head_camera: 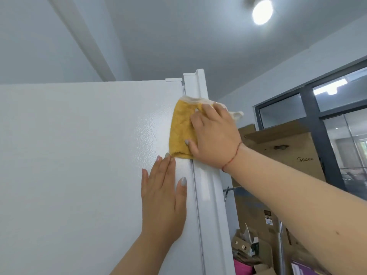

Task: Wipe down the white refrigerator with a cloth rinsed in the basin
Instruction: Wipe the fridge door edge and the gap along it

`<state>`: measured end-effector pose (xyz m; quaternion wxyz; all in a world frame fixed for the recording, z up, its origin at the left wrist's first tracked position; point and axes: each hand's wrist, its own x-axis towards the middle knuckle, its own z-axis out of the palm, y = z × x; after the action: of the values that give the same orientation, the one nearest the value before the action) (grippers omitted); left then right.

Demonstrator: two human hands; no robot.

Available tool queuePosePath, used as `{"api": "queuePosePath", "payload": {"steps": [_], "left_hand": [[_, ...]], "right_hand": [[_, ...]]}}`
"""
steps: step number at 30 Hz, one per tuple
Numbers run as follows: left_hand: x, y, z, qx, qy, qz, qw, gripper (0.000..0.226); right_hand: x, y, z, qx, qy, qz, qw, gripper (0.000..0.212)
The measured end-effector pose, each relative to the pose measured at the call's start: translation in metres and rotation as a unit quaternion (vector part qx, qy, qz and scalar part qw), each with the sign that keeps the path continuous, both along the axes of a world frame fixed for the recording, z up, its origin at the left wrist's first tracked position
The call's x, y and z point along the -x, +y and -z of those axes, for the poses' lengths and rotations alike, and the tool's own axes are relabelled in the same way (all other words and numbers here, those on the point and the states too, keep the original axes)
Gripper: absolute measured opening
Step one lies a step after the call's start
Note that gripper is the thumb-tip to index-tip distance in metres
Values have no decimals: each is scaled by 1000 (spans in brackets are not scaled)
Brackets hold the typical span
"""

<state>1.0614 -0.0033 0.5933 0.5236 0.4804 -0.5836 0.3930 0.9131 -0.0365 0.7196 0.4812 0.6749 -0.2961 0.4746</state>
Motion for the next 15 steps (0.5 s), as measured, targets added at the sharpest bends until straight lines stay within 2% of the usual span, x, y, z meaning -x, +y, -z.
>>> {"api": "queuePosePath", "payload": {"steps": [3, 8, 15], "left_hand": [[-1, 1, 0, -2, 7, 17, 1000, 76], [-1, 1, 0, -5, 16, 17, 1000, 77], [2, 5, -1, -18, 12, 18, 1000, 84]], "right_hand": [[-1, -1, 66, -16, 4, -25, 1000, 64], [-4, -10, 156, -42, 18, -9, 999, 68], [2, -25, 258, -48, 31, -8, 998, 59]]}}
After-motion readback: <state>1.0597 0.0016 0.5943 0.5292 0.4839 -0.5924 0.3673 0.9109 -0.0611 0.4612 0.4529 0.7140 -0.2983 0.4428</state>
